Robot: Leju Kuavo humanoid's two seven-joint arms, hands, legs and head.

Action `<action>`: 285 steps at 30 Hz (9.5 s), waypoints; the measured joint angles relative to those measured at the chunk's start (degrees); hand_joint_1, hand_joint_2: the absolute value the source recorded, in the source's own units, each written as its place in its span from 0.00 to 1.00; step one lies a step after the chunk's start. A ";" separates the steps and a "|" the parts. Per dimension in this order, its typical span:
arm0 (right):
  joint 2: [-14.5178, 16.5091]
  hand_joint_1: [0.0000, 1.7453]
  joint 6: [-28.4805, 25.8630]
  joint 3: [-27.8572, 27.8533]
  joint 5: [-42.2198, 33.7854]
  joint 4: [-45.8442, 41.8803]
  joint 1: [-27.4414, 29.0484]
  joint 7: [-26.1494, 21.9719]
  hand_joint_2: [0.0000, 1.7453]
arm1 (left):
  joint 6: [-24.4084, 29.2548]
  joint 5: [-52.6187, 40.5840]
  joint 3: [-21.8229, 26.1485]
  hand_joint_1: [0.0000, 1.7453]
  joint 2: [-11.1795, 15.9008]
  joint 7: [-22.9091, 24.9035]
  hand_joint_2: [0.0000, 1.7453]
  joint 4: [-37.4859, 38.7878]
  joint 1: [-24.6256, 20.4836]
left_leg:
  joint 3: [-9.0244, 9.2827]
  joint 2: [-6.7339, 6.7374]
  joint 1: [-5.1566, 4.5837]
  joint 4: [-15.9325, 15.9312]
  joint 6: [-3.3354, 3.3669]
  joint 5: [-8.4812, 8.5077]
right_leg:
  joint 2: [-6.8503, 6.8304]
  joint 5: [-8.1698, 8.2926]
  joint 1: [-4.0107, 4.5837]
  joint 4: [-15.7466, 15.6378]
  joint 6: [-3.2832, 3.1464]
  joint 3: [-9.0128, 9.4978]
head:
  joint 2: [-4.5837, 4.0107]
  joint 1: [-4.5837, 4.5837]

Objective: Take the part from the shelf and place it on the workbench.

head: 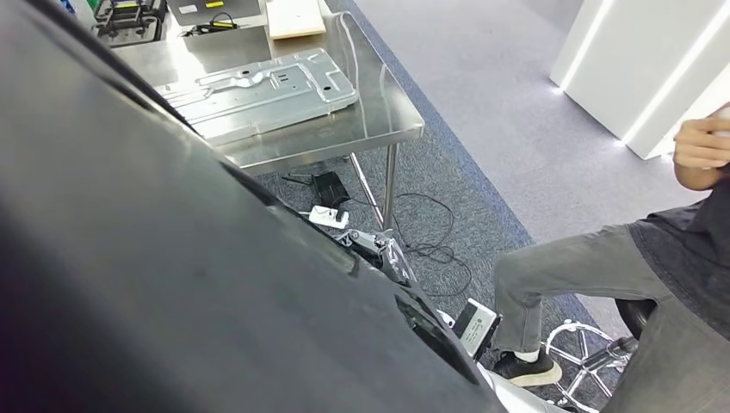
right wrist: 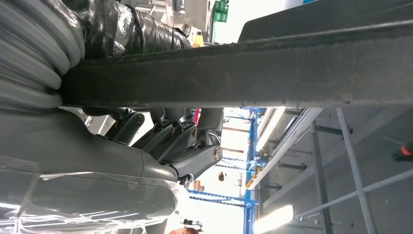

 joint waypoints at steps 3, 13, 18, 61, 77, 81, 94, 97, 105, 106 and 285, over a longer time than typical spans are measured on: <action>-0.01 1.00 -0.02 -0.02 0.01 -0.03 0.11 0.01 1.00 | -0.01 -0.04 -0.11 0.00 0.10 0.02 1.00 0.00 0.14 | 0.94 0.00 -0.75 -3.75 1.30 4.02 | 0.18 -1.03 0.00 0.10 1.15 1.42 | 0.01 -0.01; -0.13 1.00 -0.27 -0.22 0.07 -0.26 0.18 0.11 1.00 | -0.28 -0.45 -0.19 0.00 0.06 0.18 1.00 -0.01 -0.44 | 8.09 -0.60 -0.41 -5.38 3.31 0.03 | 0.00 -5.16 -0.01 13.65 2.35 -10.67 | -0.04 -0.05; -0.15 1.00 0.21 -0.31 0.05 -0.24 0.14 0.16 1.00 | -0.44 -0.44 -0.22 0.00 -0.08 0.29 1.00 -0.02 -0.66 | 11.27 -1.00 -0.60 -5.28 2.04 -3.14 | 0.10 6.39 0.63 1.94 1.17 -9.35 | -0.10 -0.28; -0.47 1.00 0.15 -1.01 0.68 -0.31 0.07 0.90 1.00 | -0.67 -0.99 -0.27 0.00 0.05 -0.31 1.00 -0.03 -0.76 | -0.92 -0.18 -0.24 3.94 0.05 -2.46 | 0.41 2.42 0.24 0.51 -0.63 -2.90 | 0.26 -0.39; -0.57 1.00 0.04 -1.20 0.85 -0.15 0.09 0.95 1.00 | -0.63 -1.01 -0.27 0.00 0.08 -0.44 1.00 -0.04 -0.61 | 8.83 -0.65 -0.58 -6.12 2.52 0.63 | 0.38 1.72 0.22 6.78 2.22 -9.75 | 0.27 -0.06; -0.59 1.00 -0.09 -1.23 1.17 -0.13 0.15 1.01 1.00 | -0.66 -1.02 -0.27 0.00 -0.01 -0.50 1.00 -0.04 -0.75 | 9.63 -0.91 -0.78 -5.65 1.10 -1.07 | 0.46 6.30 0.65 1.32 0.35 -8.51 | 0.32 -0.09; -0.83 1.00 0.53 -1.25 19.80 1.37 -4.83 14.76 1.00 | 1.67 -1.22 -0.25 0.00 -1.00 3.47 1.00 -0.11 -4.00 | 1.99 -0.18 -0.43 -4.14 0.43 4.24 | 0.47 3.20 0.36 0.21 -0.58 -3.47 | 0.50 4.66; -2.04 1.00 1.89 -1.25 30.47 3.14 -8.08 24.30 1.00 | 1.52 -2.16 -0.25 0.00 -1.33 3.72 1.00 -0.20 -4.71 | 2.23 -0.23 -0.54 -5.52 0.60 5.11 | 0.55 2.94 0.52 0.36 -0.20 -3.65 | 0.50 6.57; -8.06 1.00 6.37 -2.20 39.92 11.15 -13.80 35.10 1.00 | 0.68 -4.42 -0.27 0.00 -2.03 3.72 1.00 -0.24 -5.36 | 2.12 -0.30 -0.46 -5.65 0.49 5.42 | 0.30 3.16 0.75 -0.65 -0.33 -3.21 | 0.52 12.49; -8.94 1.00 6.91 -2.61 41.00 12.32 -14.30 36.04 1.00 | 0.54 -4.67 -0.27 0.00 -2.14 3.75 1.00 -0.24 -5.44 | 2.12 -0.30 -0.46 -5.65 0.54 5.42 | 0.30 3.20 0.75 -0.75 -0.15 -3.17 | 0.52 13.03; 0.31 0.00 -13.70 -1.54 8.74 8.77 -3.40 11.27 0.00 | 3.45 -5.71 10.47 0.00 -2.40 4.02 0.00 -0.26 -2.24 | 5.10 0.12 0.96 -7.49 2.22 4.60 | -0.61 -3.34 -0.69 11.29 2.90 -8.61 | 0.87 24.53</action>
